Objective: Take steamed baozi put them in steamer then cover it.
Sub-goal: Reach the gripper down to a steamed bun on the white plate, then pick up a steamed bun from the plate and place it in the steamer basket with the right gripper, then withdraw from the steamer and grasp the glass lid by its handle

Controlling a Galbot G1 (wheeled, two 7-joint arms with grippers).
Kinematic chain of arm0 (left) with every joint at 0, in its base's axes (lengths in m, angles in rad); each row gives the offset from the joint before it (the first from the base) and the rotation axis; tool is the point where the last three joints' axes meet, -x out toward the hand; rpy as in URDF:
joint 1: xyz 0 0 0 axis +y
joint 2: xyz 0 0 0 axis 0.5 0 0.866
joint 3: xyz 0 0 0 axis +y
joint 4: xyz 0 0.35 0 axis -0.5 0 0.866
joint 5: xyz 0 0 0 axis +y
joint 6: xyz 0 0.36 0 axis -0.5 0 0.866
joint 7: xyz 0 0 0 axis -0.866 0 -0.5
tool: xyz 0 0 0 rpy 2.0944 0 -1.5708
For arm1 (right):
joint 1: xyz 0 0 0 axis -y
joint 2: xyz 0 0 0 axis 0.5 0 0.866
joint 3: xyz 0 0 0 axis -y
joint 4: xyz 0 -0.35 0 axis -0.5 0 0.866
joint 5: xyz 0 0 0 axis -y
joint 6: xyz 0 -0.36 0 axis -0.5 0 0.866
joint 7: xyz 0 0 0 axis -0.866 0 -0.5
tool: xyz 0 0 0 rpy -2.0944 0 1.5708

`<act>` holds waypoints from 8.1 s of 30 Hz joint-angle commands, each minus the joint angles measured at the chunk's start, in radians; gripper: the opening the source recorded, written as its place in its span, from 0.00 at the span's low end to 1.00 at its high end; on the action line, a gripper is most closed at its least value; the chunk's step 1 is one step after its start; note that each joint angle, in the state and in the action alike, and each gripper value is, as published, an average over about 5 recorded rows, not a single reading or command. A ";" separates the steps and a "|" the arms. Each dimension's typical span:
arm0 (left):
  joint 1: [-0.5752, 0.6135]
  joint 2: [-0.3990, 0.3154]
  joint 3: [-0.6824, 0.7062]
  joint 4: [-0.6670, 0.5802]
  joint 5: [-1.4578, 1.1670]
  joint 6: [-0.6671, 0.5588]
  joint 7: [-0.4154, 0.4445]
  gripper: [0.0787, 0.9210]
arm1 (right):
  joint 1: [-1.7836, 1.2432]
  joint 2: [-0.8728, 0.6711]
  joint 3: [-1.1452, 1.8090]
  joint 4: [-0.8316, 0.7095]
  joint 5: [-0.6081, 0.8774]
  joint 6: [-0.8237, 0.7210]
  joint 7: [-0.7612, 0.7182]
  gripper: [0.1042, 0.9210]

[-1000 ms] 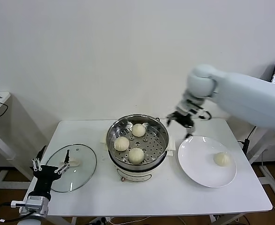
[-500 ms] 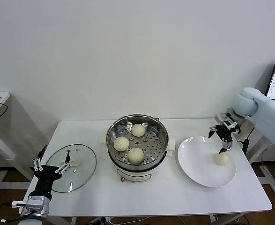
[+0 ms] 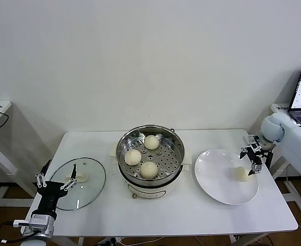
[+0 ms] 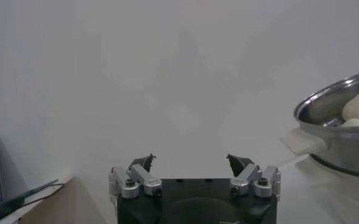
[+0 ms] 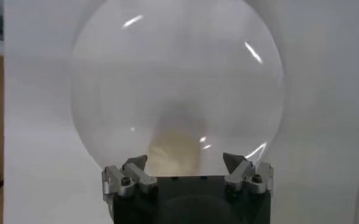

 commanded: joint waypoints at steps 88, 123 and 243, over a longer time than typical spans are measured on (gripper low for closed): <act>-0.046 0.028 -0.017 0.047 -0.035 0.010 0.009 0.88 | 0.692 0.517 -0.759 0.249 0.828 -0.464 0.099 0.74; -0.051 0.027 -0.023 0.052 -0.045 0.015 0.012 0.88 | 0.539 0.542 -0.710 0.127 0.683 -0.436 0.090 0.77; -0.406 0.027 0.020 0.766 1.260 -0.252 -0.352 0.88 | -1.469 0.593 1.240 0.881 0.818 0.316 1.350 0.88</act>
